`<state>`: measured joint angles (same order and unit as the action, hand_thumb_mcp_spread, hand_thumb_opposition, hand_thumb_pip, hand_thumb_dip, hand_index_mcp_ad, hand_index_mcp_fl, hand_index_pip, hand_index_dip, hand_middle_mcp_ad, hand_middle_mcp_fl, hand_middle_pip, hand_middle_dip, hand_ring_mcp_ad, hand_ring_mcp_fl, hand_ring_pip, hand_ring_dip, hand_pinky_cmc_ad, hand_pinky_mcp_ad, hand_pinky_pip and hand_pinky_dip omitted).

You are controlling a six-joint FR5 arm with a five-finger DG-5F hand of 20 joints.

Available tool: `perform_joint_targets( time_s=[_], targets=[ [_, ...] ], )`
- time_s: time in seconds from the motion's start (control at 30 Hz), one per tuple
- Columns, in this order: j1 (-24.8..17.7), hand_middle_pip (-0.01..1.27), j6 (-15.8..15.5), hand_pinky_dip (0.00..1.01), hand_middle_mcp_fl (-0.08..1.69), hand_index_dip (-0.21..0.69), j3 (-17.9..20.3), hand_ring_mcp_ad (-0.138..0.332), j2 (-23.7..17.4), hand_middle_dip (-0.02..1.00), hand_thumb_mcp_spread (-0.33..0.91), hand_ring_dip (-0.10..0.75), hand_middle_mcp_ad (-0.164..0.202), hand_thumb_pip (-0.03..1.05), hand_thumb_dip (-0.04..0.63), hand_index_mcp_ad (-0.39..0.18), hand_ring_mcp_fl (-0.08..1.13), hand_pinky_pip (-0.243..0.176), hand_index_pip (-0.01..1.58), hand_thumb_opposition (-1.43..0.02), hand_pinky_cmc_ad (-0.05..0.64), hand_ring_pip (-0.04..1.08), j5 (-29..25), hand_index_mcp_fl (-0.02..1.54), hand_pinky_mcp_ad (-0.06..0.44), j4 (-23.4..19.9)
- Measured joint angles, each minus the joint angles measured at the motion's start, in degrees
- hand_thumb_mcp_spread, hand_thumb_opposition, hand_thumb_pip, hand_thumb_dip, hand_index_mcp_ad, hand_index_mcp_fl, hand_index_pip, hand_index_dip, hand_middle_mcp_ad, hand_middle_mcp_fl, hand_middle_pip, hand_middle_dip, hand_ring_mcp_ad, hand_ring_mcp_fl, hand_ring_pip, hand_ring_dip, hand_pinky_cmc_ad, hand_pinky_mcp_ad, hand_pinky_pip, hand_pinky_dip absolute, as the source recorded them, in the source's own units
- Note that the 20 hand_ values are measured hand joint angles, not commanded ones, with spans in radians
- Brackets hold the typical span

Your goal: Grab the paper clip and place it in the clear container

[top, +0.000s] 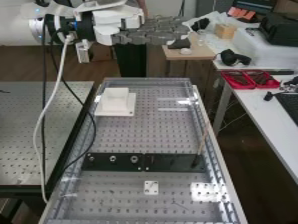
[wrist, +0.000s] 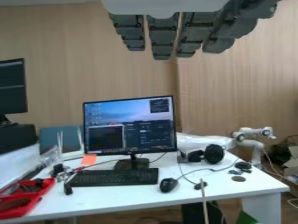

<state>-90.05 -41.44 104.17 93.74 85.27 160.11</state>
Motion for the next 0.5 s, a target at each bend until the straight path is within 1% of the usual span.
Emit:
perform_joint_targets(
  time_s=[0.07, 0.1, 0.17, 0.2, 0.23, 0.27, 0.3, 0.33, 0.37, 0.4, 0.43, 0.5],
  targets=[
    [0.06, 0.02, -0.16, 0.01, 0.03, 0.017, 0.24, 0.054, 0.58, 0.04, -0.01, 0.016, 0.072, -0.01, 0.007, 0.000, 0.00, -0.010, 0.00, 0.01, 0.049, 0.01, -0.69, -0.01, 0.054, -0.37],
    [0.12, 0.02, -0.17, 0.01, 0.03, 0.017, 0.40, 0.056, 0.99, 0.04, -0.01, 0.016, 0.072, -0.01, 0.007, 0.005, 0.00, -0.010, 0.00, 0.01, 0.047, 0.00, -1.18, -0.01, 0.037, -0.56],
    [0.20, 0.02, -0.17, 0.01, 0.03, 0.017, 0.62, 0.049, 1.51, 0.04, 0.00, 0.016, 0.075, 0.01, 0.000, 0.021, 0.00, -0.010, 0.00, 0.00, 0.045, 0.00, -1.90, -0.01, 0.037, -0.86],
    [0.25, 0.02, -0.26, 0.03, 0.02, 0.002, 0.80, 0.047, 1.74, 0.04, 0.06, 0.016, 0.066, 0.17, 0.024, 0.023, 0.00, -0.010, 0.00, -0.07, 0.049, 0.00, -2.26, -0.01, 0.037, -1.02],
    [0.30, 0.04, -0.48, 0.05, 0.05, -0.012, 1.01, 0.051, 1.87, 0.05, 0.14, 0.021, 0.058, 0.35, 0.051, 0.014, 0.00, -0.010, 0.01, -0.14, 0.051, 0.01, -2.47, -0.01, 0.033, -1.37],
    [0.34, 0.05, -0.71, 0.08, 0.07, -0.044, 1.18, 0.051, 1.95, 0.06, 0.23, 0.017, 0.056, 0.46, 0.087, 0.002, 0.00, -0.010, 0.01, -0.22, 0.044, 0.01, -2.61, -0.01, 0.052, -1.69],
    [0.42, 0.08, -1.20, 0.12, 0.13, -0.058, 1.54, 0.051, 2.13, 0.10, 0.29, 0.023, 0.059, 0.51, 0.117, -0.017, 0.00, -0.010, 0.02, -0.31, 0.082, 0.03, -2.84, -0.01, 0.068, -2.39],
    [0.54, 0.09, -1.60, 0.15, 0.15, -0.073, 1.88, 0.047, 2.29, 0.12, 0.31, 0.028, 0.061, 0.50, 0.131, -0.033, 0.00, -0.012, 0.02, -0.37, 0.096, 0.02, -3.00, -0.01, 0.098, -3.08],
    [0.66, 0.09, -1.83, 0.17, 0.17, -0.087, 2.14, 0.047, 2.43, 0.15, 0.32, 0.033, 0.061, 0.50, 0.148, -0.047, 0.00, -0.012, 0.03, -0.42, 0.131, 0.04, -3.07, -0.01, 0.113, -3.56],
    [0.92, 0.09, -2.07, 0.20, 0.19, -0.113, 2.49, 0.047, 2.69, 0.19, 0.34, 0.051, 0.061, 0.50, 0.176, -0.066, 0.00, -0.024, 0.04, -0.49, 0.161, 0.04, -3.11, -0.01, 0.129, -4.27],
    [1.32, 0.09, -2.13, 0.22, 0.19, -0.120, 2.81, 0.047, 3.02, 0.21, 0.34, 0.059, 0.061, 0.52, 0.188, -0.070, 0.00, -0.028, 0.05, -0.54, 0.182, 0.05, -3.06, -0.01, 0.147, -4.97],
    [2.00, 0.11, -2.08, 0.25, 0.22, -0.133, 3.09, 0.051, 3.57, 0.25, 0.35, 0.075, 0.058, 0.57, 0.204, -0.059, -0.01, -0.030, 0.05, -0.60, 0.218, 0.06, -2.79, -0.01, 0.178, -5.82]
  ],
)
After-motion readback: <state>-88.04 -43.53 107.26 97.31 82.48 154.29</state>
